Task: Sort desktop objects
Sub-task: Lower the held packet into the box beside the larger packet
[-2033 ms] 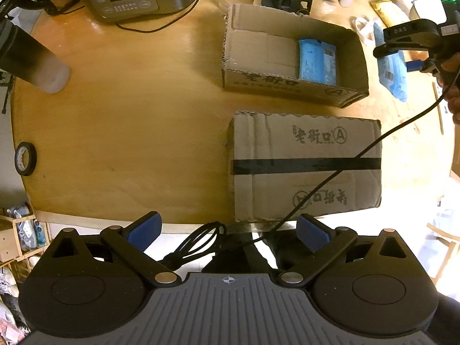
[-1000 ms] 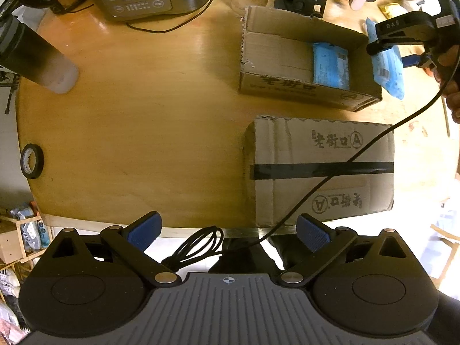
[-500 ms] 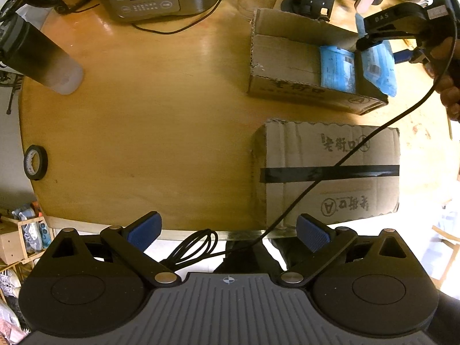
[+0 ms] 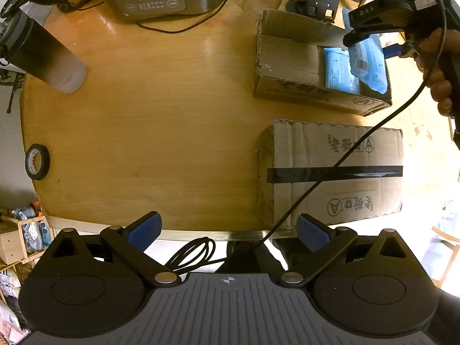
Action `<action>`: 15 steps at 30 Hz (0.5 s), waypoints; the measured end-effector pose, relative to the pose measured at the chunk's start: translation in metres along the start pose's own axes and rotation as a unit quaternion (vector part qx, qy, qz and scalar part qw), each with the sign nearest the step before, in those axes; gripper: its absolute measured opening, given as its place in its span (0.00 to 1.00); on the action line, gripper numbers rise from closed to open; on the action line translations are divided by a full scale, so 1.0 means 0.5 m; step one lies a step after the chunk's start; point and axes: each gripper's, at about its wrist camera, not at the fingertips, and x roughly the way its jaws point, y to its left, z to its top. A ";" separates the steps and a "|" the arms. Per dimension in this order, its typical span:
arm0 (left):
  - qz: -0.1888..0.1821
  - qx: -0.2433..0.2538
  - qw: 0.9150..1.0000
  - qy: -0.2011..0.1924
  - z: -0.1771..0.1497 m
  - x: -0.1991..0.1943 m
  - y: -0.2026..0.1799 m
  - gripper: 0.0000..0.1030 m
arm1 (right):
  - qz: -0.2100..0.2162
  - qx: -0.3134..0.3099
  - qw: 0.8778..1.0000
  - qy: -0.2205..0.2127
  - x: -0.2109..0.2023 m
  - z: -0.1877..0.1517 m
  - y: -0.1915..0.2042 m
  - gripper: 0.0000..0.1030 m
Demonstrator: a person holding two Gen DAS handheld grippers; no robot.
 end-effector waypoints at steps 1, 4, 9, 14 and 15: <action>0.000 0.000 1.000 0.000 0.000 0.000 0.001 1.00 | 0.000 0.000 1.000 0.001 0.001 0.000 0.003 0.58; 0.000 0.000 1.000 -0.001 -0.001 0.000 0.004 1.00 | 0.002 -0.002 1.000 0.001 0.004 -0.001 0.014 0.58; 0.000 -0.001 1.000 0.001 -0.003 0.002 0.009 1.00 | 0.006 -0.003 1.000 0.002 0.010 0.000 0.031 0.58; -0.001 -0.002 1.000 0.000 -0.004 0.000 0.014 1.00 | 0.008 -0.003 1.000 0.004 0.017 0.000 0.048 0.58; -0.001 -0.003 1.000 0.000 -0.005 0.000 0.014 1.00 | 0.009 -0.003 1.000 0.005 0.019 0.000 0.052 0.58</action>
